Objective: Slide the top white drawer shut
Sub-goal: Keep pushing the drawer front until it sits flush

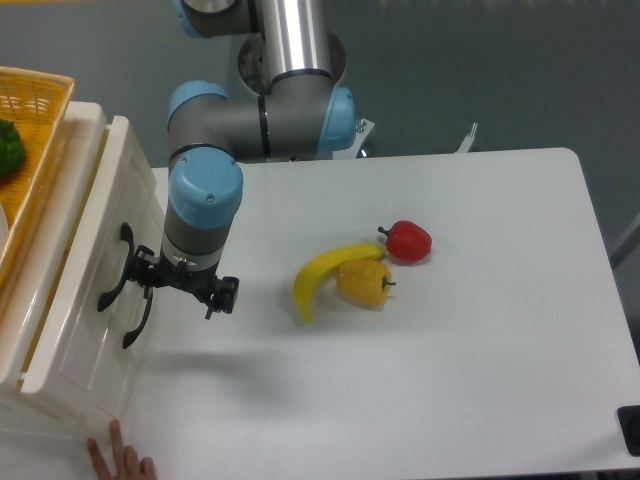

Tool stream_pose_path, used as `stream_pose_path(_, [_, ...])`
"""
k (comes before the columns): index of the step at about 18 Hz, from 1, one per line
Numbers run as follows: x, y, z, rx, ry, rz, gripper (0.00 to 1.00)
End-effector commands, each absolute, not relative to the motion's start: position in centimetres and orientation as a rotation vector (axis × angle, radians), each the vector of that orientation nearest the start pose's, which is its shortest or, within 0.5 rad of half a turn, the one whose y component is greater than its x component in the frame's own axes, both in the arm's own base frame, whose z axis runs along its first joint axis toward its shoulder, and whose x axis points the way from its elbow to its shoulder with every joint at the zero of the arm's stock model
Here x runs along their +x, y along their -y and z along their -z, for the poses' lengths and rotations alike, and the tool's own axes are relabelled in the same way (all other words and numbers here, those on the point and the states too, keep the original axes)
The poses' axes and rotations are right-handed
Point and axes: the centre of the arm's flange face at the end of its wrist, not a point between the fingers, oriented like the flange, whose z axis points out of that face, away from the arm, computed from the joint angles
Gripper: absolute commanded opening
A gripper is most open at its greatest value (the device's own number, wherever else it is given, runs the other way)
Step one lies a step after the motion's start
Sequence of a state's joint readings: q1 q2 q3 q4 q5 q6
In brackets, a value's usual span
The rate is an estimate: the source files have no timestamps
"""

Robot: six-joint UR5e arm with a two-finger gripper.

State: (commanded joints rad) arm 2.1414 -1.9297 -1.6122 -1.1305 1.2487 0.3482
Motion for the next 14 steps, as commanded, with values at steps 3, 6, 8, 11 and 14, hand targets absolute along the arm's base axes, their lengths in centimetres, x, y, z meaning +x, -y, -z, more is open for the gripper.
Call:
stream_pose_path(3, [-19.23,-60.65,-31.54,-2.921,0.315,0.403,1.00])
stream_pose_path(6, [-19.25,-60.68,-31.61,-2.920,0.312,0.402,1.00])
stream_pose_path(8, [-19.23,-60.70,-31.64,-2.917,0.313,0.405,1.00])
stream_pose_path(11, [-19.13,-60.74,-31.64,-2.916,0.311,0.407,1.00])
stream_pose_path(14, [-19.06,-60.84,-31.62,-2.904,0.312,0.435,1.00])
